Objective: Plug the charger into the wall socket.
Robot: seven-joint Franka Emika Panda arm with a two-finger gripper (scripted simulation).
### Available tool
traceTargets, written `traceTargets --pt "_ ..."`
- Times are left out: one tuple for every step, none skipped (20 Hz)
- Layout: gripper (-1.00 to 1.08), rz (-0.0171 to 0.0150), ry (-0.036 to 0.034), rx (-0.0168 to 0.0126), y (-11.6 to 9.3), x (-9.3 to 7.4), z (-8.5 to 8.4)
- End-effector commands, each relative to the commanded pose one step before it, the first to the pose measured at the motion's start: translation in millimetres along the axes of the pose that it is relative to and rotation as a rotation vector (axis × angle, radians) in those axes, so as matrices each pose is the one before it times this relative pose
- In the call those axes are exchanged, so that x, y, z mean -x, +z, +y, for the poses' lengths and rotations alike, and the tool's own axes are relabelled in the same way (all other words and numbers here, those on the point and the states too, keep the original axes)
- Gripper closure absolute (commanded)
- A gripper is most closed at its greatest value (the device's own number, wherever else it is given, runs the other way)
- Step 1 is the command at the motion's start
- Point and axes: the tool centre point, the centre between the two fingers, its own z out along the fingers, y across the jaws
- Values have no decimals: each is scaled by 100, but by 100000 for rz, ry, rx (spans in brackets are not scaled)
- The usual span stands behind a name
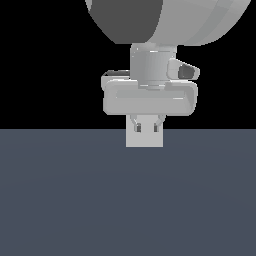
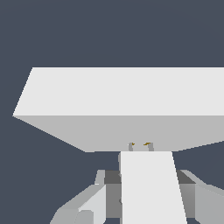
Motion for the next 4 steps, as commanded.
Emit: traceTargets --pt "108 -14 -64 -4 219 -447 -2" --pt "108 -15 -71 44 49 -78 -15" --pt "108 -6 -40 28 29 -43 -1" --pt "108 0 0 0 9 -12 8"
